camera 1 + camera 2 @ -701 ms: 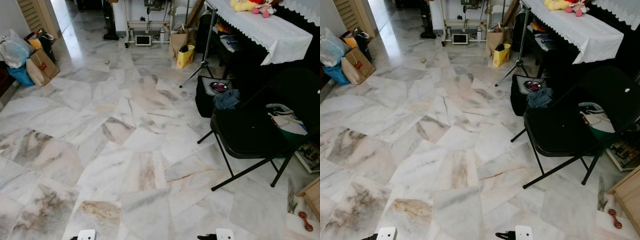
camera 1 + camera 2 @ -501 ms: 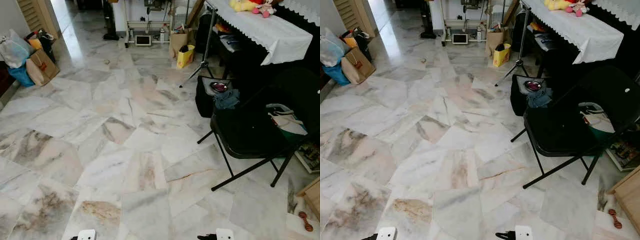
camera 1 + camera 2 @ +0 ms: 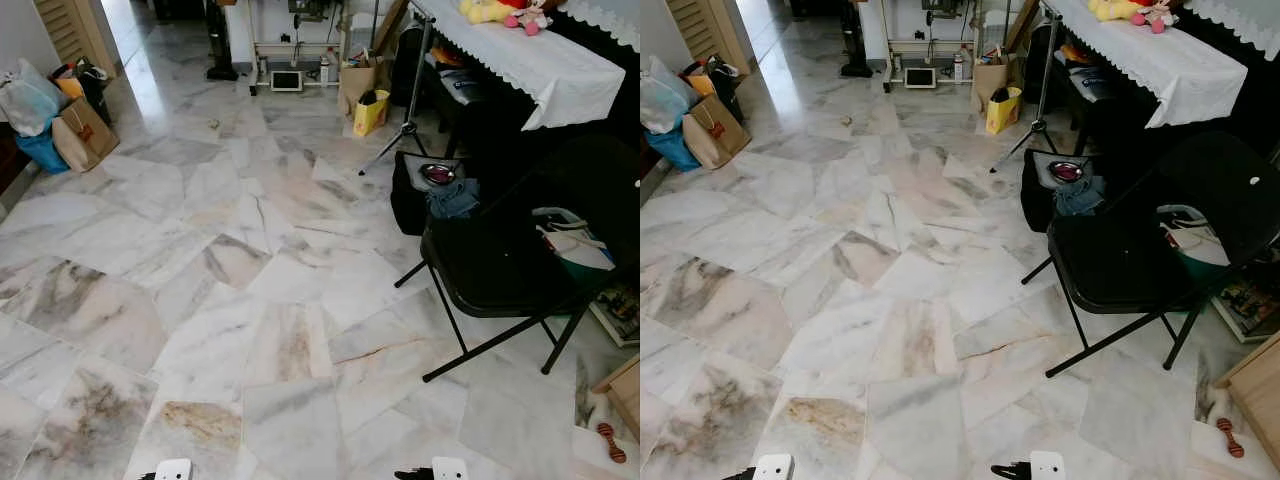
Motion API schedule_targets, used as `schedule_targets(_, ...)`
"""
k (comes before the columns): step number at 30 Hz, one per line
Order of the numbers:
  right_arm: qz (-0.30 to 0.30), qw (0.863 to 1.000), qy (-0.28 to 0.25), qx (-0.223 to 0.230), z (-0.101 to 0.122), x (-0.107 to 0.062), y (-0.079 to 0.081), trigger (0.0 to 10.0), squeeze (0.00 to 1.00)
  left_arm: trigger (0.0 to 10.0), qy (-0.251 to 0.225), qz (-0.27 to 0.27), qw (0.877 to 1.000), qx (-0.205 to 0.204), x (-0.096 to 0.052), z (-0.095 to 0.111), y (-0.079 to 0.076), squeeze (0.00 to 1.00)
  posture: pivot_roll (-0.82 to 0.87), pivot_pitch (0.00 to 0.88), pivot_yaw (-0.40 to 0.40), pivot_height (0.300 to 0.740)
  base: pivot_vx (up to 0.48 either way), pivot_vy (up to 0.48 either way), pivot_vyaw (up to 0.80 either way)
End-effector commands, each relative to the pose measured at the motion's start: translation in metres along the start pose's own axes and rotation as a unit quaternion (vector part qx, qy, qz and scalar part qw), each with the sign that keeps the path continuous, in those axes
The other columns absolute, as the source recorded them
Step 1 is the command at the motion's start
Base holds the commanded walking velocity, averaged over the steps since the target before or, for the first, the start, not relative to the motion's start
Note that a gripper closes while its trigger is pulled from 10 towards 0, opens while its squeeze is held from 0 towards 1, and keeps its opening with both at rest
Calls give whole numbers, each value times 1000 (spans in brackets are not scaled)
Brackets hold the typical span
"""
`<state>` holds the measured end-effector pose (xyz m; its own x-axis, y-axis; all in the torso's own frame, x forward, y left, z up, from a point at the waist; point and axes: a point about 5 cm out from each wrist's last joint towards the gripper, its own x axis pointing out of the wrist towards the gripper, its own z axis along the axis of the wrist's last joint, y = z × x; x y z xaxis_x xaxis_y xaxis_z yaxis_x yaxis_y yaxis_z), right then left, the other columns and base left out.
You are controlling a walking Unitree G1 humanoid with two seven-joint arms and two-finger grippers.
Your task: Hang keys on a hook
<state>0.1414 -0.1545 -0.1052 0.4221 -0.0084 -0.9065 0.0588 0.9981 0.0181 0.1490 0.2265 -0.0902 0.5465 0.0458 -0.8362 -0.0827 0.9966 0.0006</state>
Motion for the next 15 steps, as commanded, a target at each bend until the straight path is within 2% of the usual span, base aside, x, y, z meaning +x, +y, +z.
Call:
schedule_targets(1, 1, 997, -60, 41, 19, -11, -80, 10000, 0, 10000, 6, 52, 999, 13, -4, 5, 29, 0, 150, 27, -63, 740, 0, 0, 0)
schedule_targets(5, 3, 998, -58, 37, 18, -11, -79, 10000, 0, 10000, 4, 48, 999, 11, -4, 6, 28, 0, 148, 23, -59, 740, 0, 0, 0)
schedule_targets(6, 4, 997, -62, 35, 19, -11, -79, 10000, 0, 10000, 1, 46, 999, 0, -4, 7, 27, 0, 146, 23, -60, 740, 0, 0, 0)
schedule_targets(15, 7, 997, -74, 38, 26, -10, -76, 10000, 0, 10000, -1, 47, 999, 5, -4, 8, 27, 0, 149, 2, -58, 740, 0, 0, 0)
